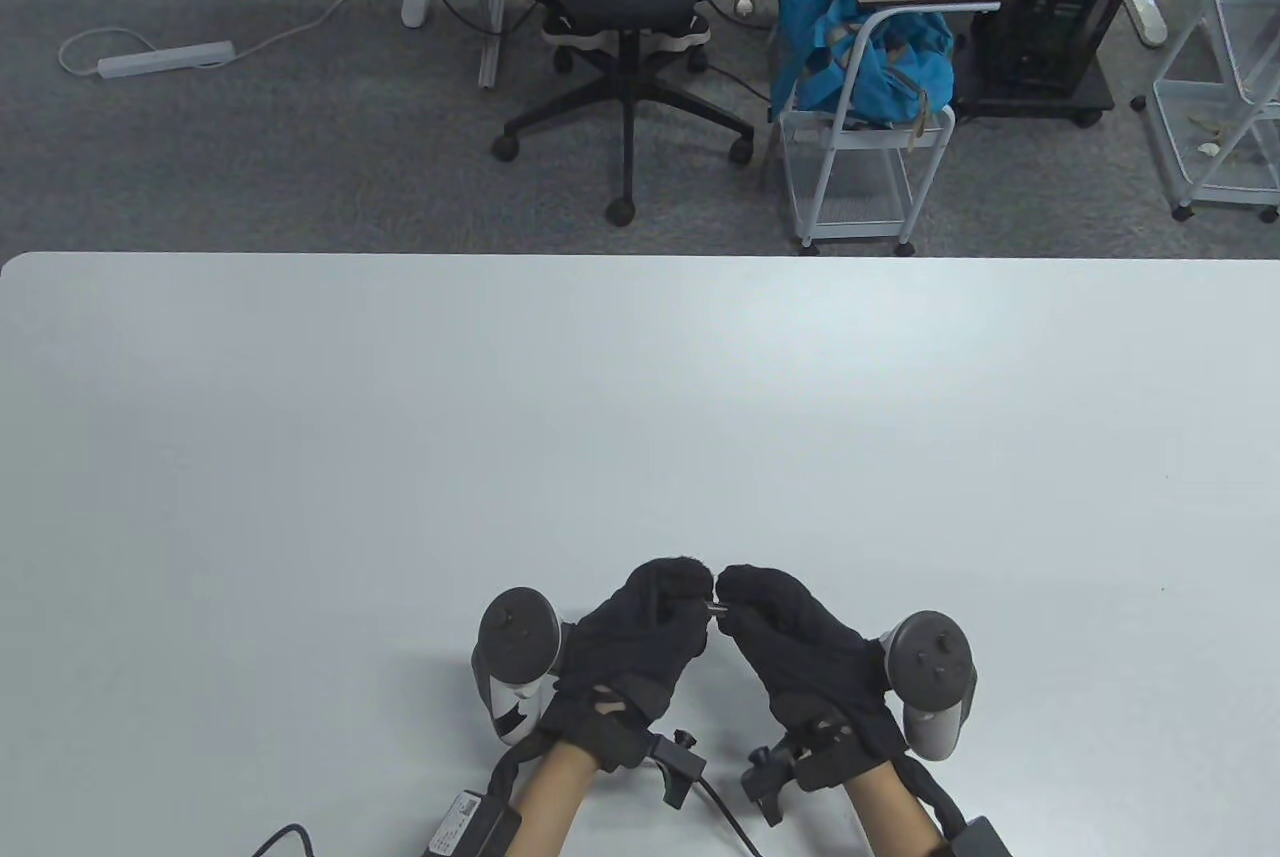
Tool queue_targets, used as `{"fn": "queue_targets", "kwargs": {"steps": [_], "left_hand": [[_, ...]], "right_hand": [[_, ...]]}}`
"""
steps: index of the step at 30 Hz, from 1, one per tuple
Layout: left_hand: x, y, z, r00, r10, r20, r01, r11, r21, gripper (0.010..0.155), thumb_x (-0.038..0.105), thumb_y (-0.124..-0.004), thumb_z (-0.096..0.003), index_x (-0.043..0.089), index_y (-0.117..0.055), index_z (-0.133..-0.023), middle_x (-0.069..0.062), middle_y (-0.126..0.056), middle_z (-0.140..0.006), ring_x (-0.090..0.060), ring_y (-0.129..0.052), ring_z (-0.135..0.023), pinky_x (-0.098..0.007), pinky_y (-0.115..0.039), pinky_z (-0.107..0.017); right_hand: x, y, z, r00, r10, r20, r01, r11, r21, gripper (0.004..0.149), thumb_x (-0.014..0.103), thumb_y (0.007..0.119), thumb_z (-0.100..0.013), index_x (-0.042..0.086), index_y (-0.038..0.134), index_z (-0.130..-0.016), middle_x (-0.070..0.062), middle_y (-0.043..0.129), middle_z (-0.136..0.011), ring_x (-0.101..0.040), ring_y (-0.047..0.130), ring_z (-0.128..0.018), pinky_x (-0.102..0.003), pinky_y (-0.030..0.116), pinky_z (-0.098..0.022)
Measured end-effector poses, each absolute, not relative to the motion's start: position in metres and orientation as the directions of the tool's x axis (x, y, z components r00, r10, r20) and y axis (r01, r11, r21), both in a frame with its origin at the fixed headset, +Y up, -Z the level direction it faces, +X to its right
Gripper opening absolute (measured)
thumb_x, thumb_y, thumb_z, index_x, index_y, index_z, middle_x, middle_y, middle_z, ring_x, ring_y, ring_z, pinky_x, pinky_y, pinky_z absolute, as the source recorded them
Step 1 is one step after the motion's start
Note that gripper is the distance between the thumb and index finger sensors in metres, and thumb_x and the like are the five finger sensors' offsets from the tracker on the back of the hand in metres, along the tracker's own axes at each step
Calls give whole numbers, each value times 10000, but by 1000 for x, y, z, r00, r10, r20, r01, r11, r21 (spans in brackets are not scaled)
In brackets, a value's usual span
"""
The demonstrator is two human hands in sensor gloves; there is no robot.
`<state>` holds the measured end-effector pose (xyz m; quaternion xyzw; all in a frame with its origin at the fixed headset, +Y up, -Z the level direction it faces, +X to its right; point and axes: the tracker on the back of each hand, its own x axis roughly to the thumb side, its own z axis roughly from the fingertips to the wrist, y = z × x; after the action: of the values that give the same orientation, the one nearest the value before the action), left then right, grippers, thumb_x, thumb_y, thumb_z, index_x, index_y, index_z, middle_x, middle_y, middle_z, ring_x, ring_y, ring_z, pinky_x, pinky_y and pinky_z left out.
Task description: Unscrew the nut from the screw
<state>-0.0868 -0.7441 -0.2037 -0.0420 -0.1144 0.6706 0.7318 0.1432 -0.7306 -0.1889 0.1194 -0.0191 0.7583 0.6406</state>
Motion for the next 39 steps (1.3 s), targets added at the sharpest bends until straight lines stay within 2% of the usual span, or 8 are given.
{"fn": "queue_targets", "kwargs": {"steps": [4,7,11,13,16,24,35,39], "left_hand": [[-87,-744,-204,67,991,115,-974,90,-206,481,404,-839,-478,234,-784,-925,-132,-913,-807,-213,-979,-487,-525,-849,-480],[-87,-744,-204,56,991,120,-976,80,-205,477,387,-848,-478,240,-782,-927,-136,-902,-829,-223,-977,-509,-532,-842,-494],[-85,-742,-203,70,986,148,-970,101,-219,471,367,-862,-476,254,-784,-927,-142,-890,-852,-235,-973,-536,-543,-832,-512],[-84,-741,-203,88,984,156,-969,121,-217,471,364,-865,-475,257,-785,-926,-143,-889,-854,-236,-972,-539,-544,-832,-513],[-84,-742,-203,93,984,155,-967,126,-222,472,367,-861,-477,255,-785,-929,-145,-890,-850,-235,-972,-534,-543,-833,-510],[-86,-742,-202,82,987,136,-972,110,-207,487,387,-844,-481,225,-809,-938,-151,-904,-820,-224,-975,-505,-537,-840,-491],[-87,-743,-202,77,990,118,-976,99,-195,490,418,-833,-481,207,-813,-923,-131,-929,-783,-206,-985,-467,-522,-857,-466],[-88,-743,-203,62,990,126,-978,86,-191,482,395,-847,-478,227,-804,-928,-134,-914,-817,-216,-984,-498,-527,-851,-486]], "right_hand": [[143,-731,-190,-139,971,194,-975,-169,144,506,344,793,-540,195,704,-1015,-138,817,-888,-382,876,-710,-622,731,-578],[143,-738,-191,-126,986,113,-966,-148,213,670,481,730,-561,123,560,-1102,-198,737,-969,-435,825,-760,-651,688,-586],[146,-749,-191,-117,993,-12,-979,-113,172,726,591,619,-568,-3,730,-971,-210,937,-729,-442,950,-535,-648,759,-462],[147,-749,-193,-131,991,-16,-974,-126,189,666,561,619,-573,5,795,-894,-143,986,-611,-372,991,-432,-605,808,-419],[145,-746,-192,-104,995,-5,-978,-102,184,586,501,657,-575,23,778,-892,-89,969,-581,-314,984,-409,-569,825,-419],[144,-736,-192,-113,988,109,-975,-131,180,526,391,753,-554,86,688,-977,-115,900,-714,-317,944,-551,-580,789,-522],[144,-729,-189,-151,968,200,-974,-181,138,449,324,797,-540,226,741,-975,-131,818,-881,-384,878,-715,-616,735,-583],[144,-732,-191,-130,976,175,-975,-158,159,546,340,796,-541,178,659,-1043,-138,794,-920,-388,866,-731,-621,729,-580]]}}
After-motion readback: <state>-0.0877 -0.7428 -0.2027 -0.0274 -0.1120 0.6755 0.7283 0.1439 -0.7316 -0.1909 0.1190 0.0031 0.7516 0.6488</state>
